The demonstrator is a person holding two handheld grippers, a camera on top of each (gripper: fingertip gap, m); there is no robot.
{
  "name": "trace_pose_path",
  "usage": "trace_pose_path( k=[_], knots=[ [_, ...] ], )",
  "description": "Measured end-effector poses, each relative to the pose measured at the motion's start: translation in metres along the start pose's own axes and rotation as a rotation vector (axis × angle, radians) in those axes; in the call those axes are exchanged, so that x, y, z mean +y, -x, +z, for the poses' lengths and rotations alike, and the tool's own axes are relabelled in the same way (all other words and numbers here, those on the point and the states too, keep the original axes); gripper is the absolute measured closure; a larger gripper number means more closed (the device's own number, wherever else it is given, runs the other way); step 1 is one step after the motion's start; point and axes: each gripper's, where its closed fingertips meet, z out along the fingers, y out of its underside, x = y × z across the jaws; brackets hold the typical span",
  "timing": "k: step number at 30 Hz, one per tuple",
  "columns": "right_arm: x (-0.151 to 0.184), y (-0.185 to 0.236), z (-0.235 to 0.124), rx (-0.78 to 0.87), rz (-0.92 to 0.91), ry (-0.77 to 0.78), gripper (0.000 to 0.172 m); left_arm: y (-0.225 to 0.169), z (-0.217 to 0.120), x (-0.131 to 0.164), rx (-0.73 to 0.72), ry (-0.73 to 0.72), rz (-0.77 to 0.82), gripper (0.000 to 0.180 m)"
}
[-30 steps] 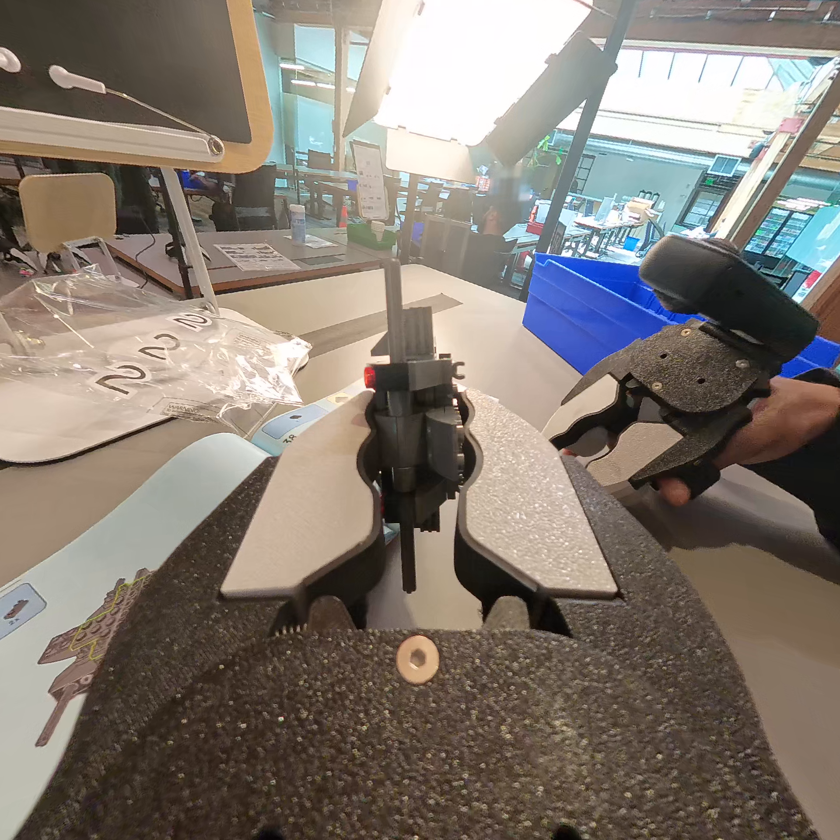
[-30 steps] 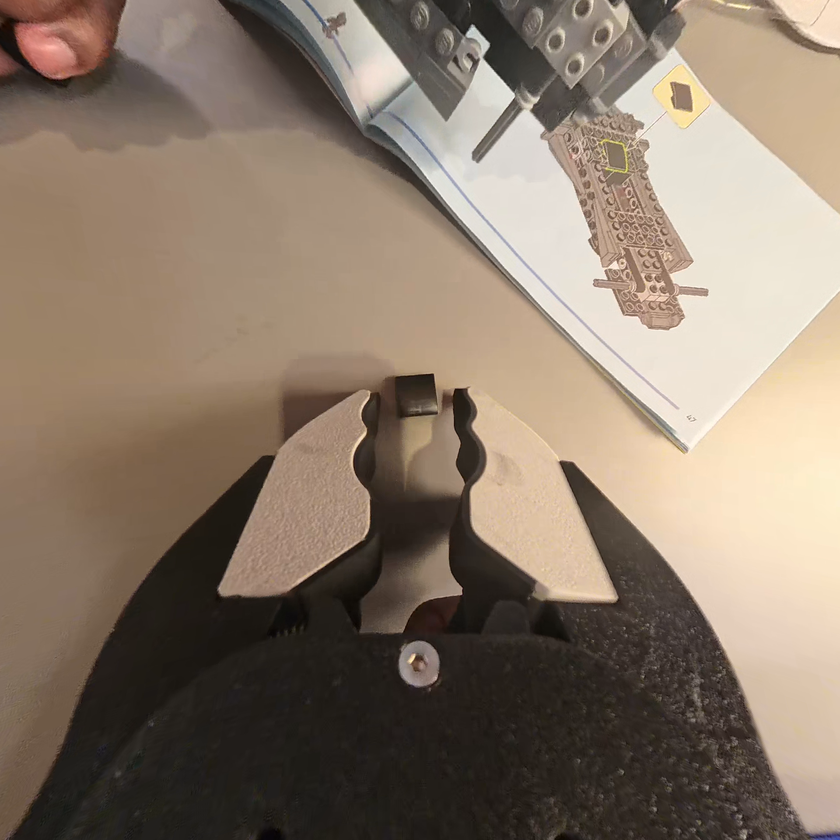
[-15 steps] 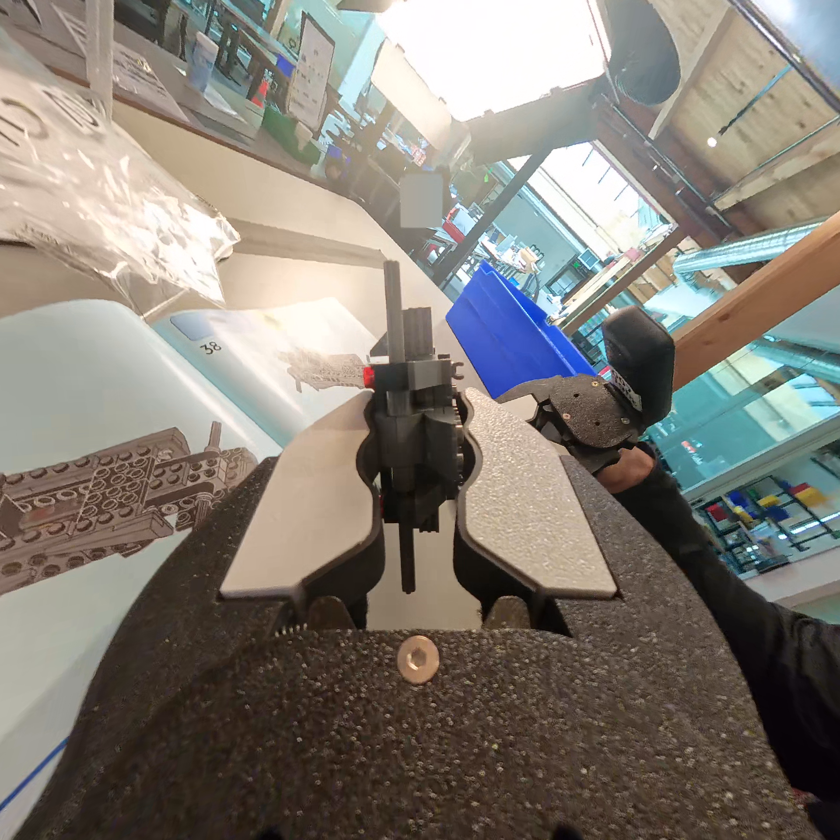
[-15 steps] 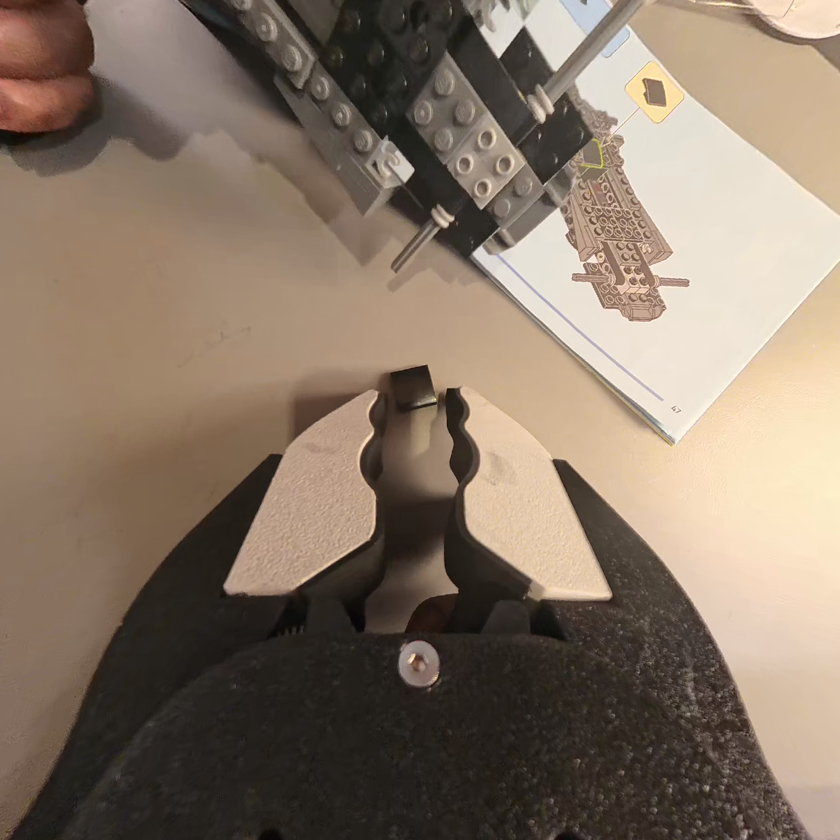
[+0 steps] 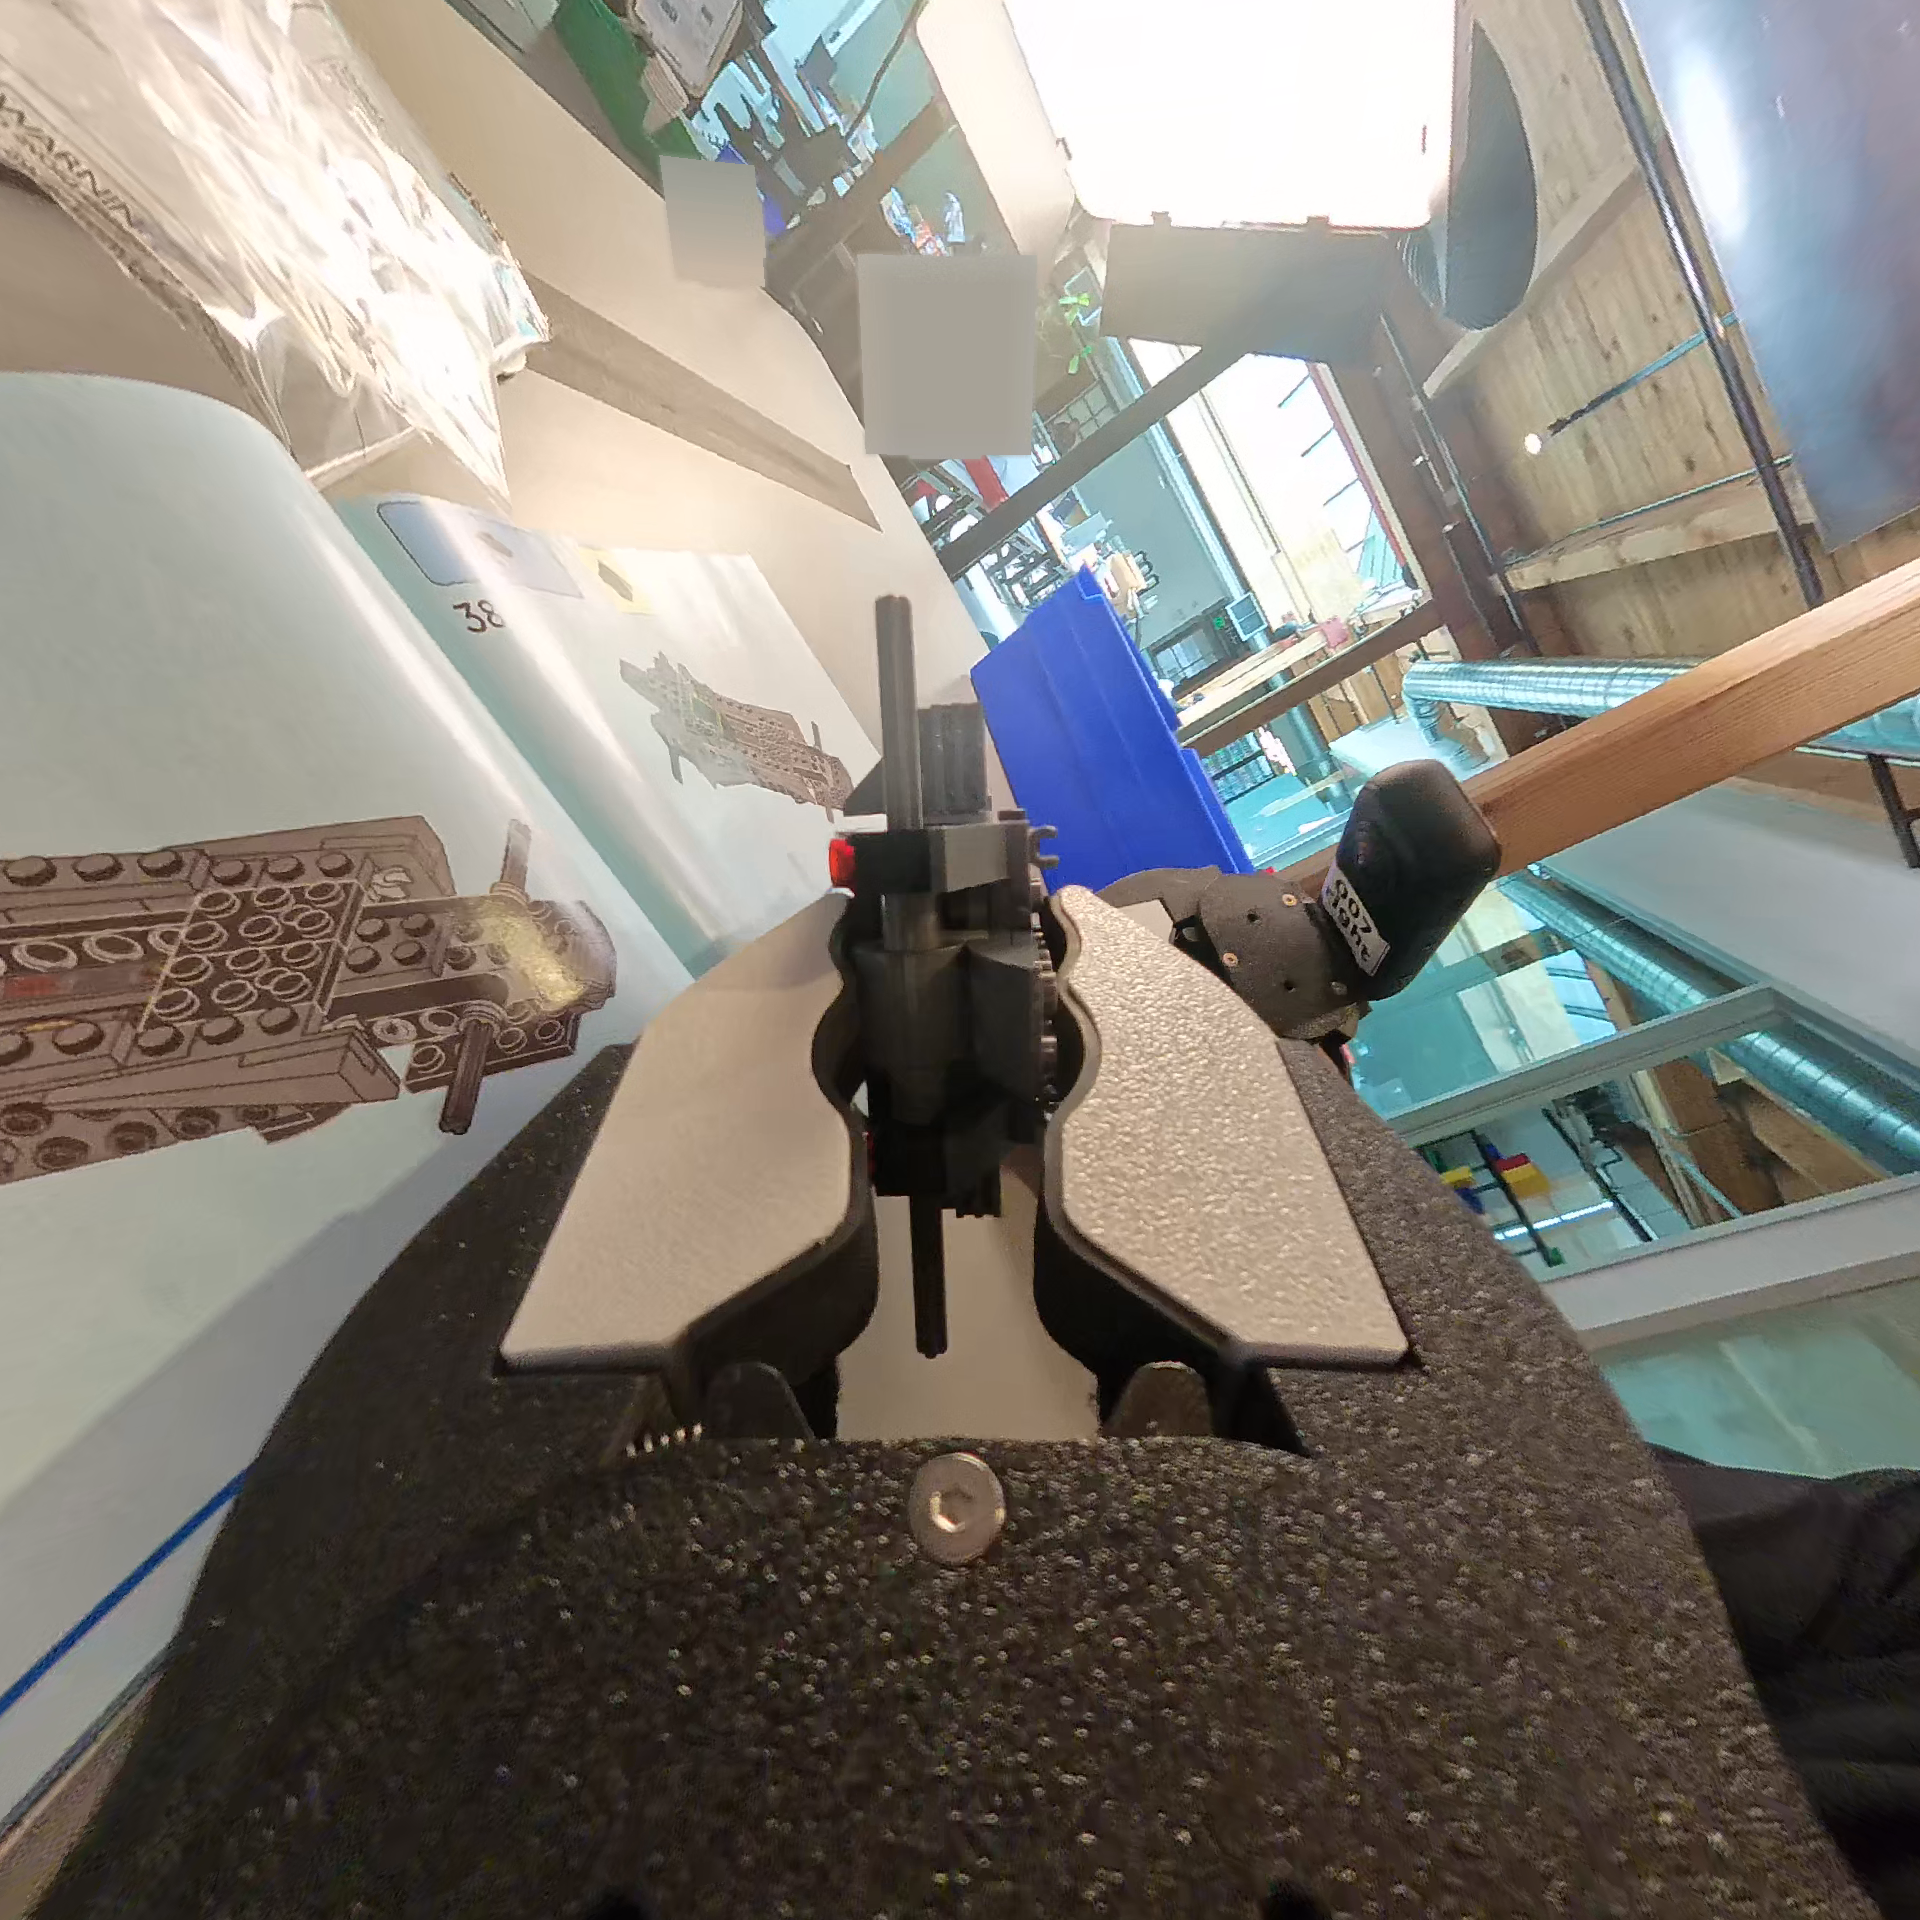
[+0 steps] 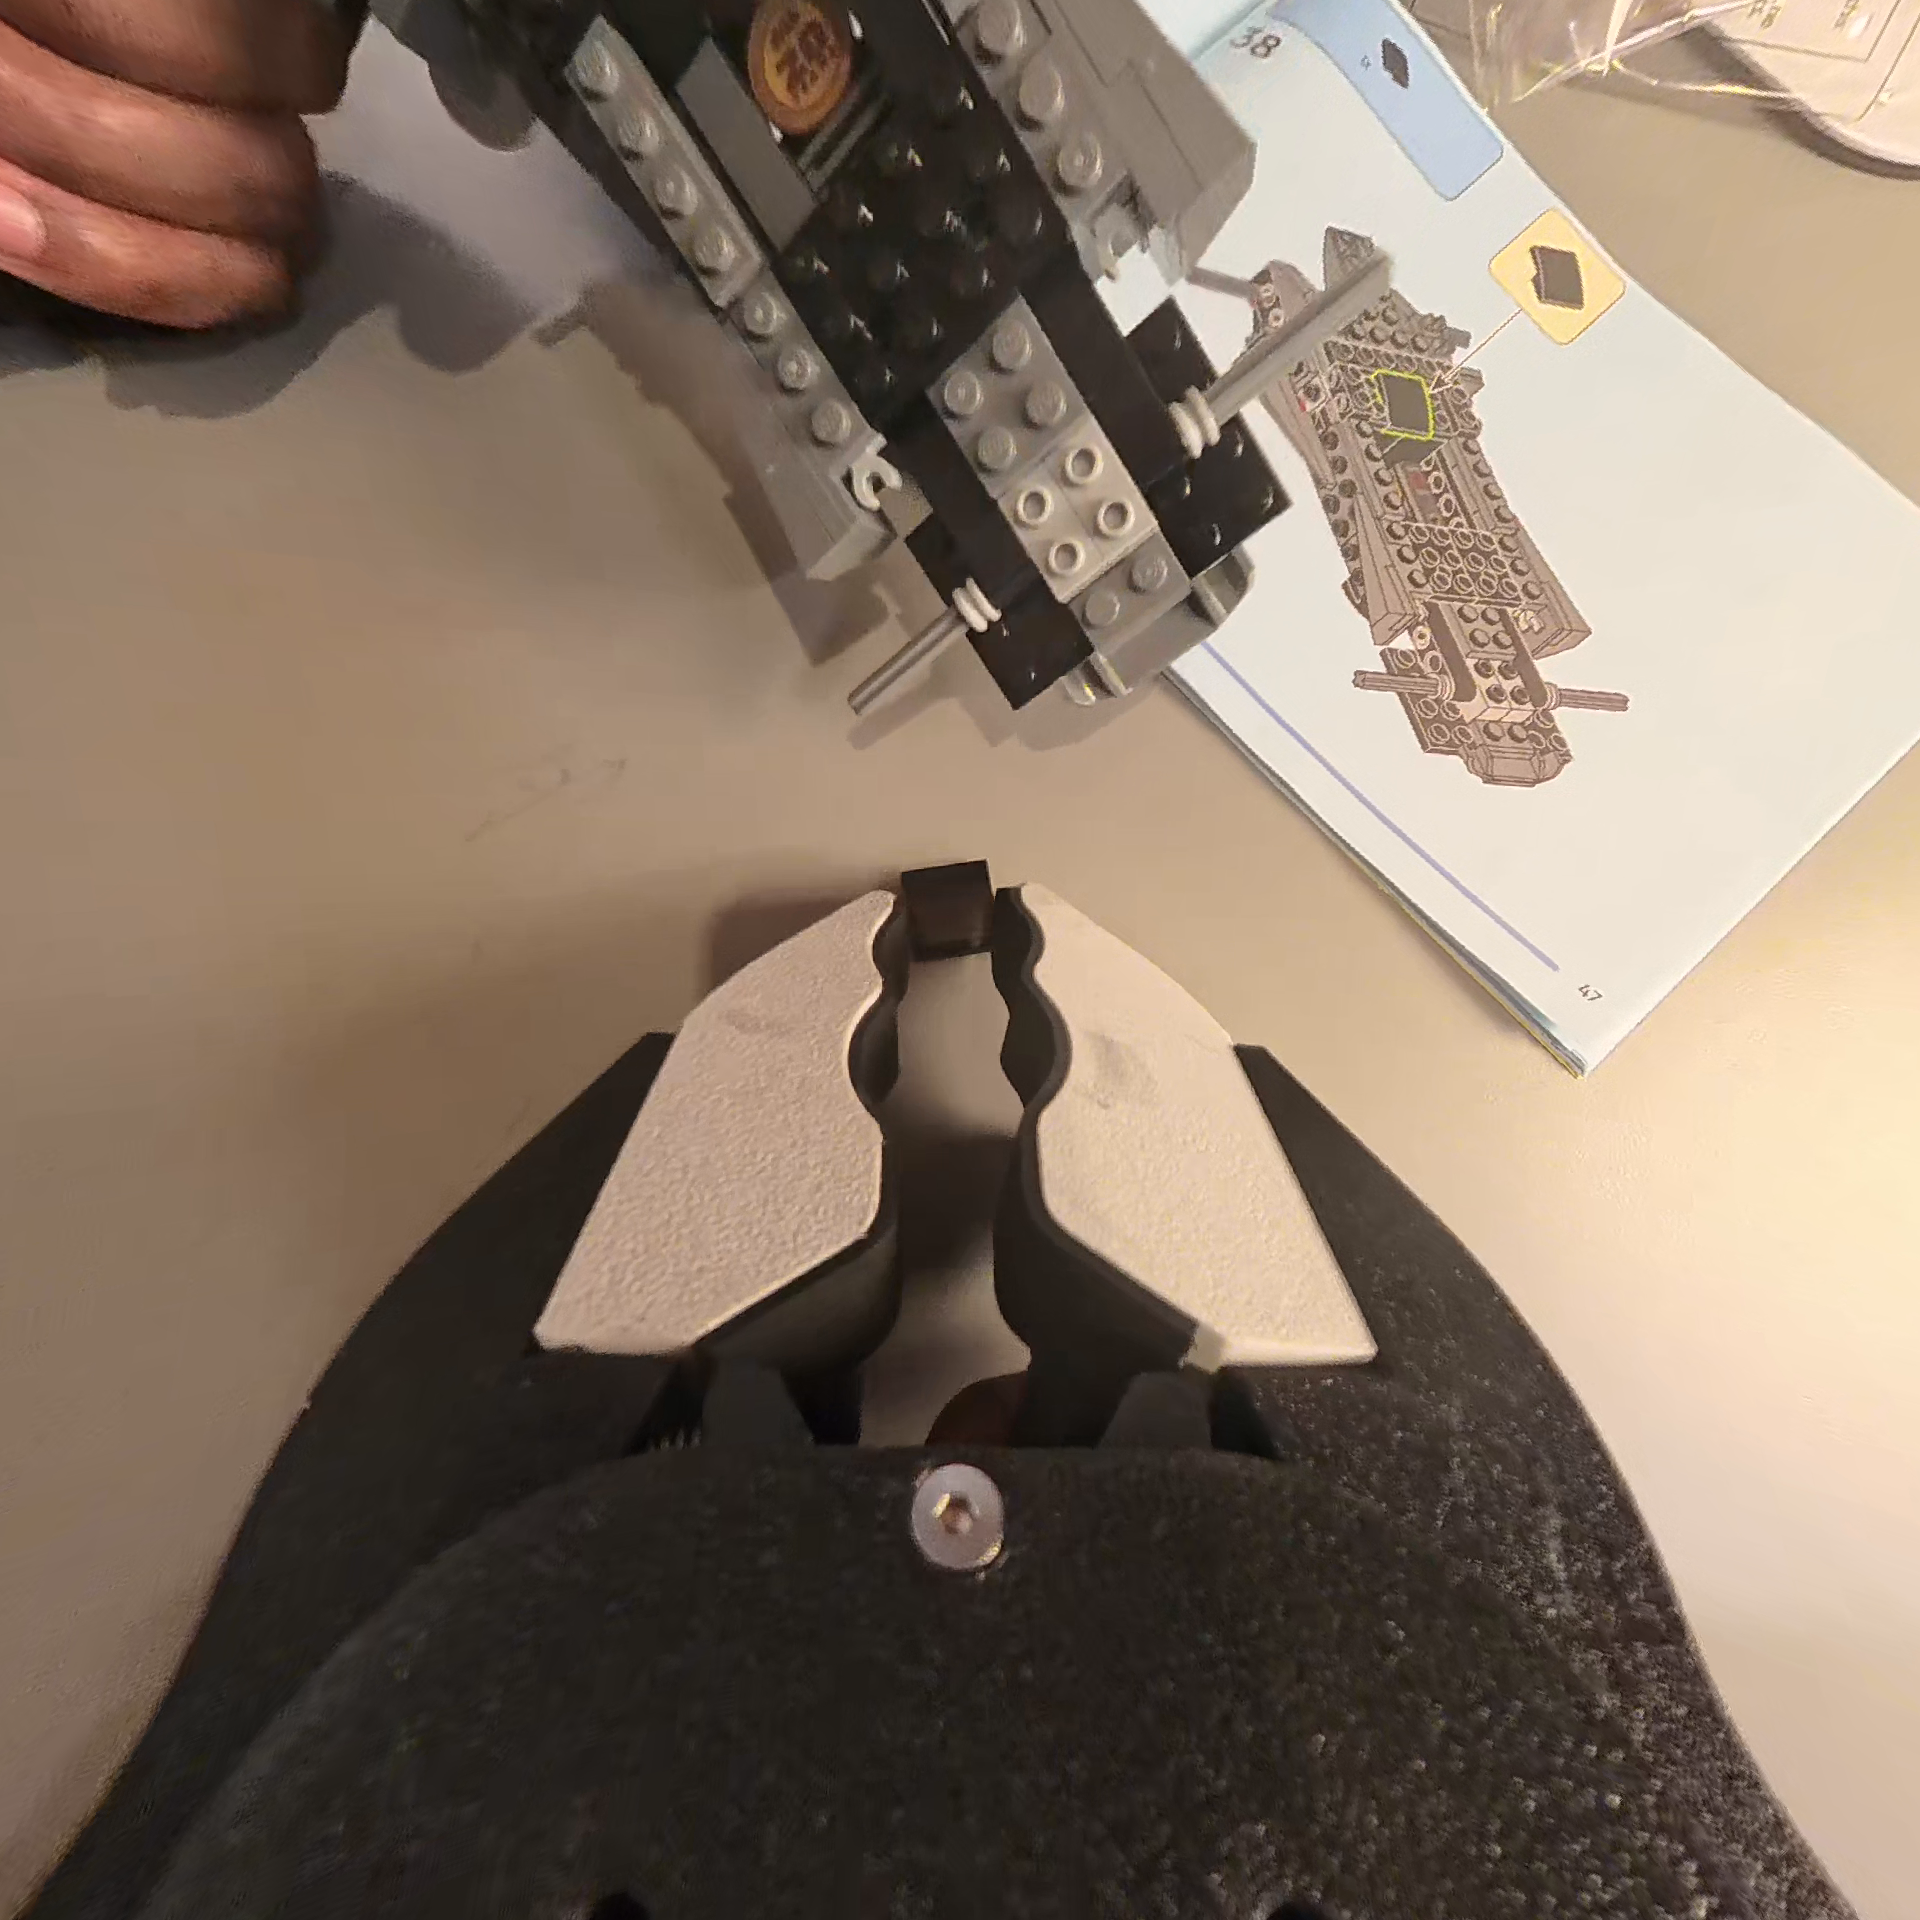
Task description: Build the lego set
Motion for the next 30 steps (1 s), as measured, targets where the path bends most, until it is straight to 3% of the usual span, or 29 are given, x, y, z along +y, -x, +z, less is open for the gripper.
trace_pose_path(
  k=[8,9,13,18,25,30],
  knots=[
    [-0.003,0.009,-0.001,-0.03,-0.03,-0.01,0.158,-0.003,-0.008,-0.009,0.106,-0.049,-0.13,0.149],
    [-0.005,0.01,-0.003,-0.03,-0.037,-0.021,0.17,-0.003,-0.009,-0.011,0.126,-0.059,-0.154,0.149],
    [-0.025,0.019,-0.022,-0.042,-0.058,-0.117,0.172,-0.001,-0.015,-0.019,0.179,-0.11,-0.231,0.149],
    [-0.017,0.001,-0.025,0.074,-0.041,-0.086,0.172,-0.001,-0.017,-0.02,0.189,-0.113,-0.246,0.149],
    [0.003,-0.065,-0.036,0.406,0.361,-0.056,0.143,-0.001,-0.013,-0.016,0.163,-0.092,-0.216,0.149],
    [0.02,-0.089,-0.038,0.545,0.509,-0.034,0.143,0.0,-0.013,-0.016,0.166,-0.087,-0.228,0.149]
  ],
)
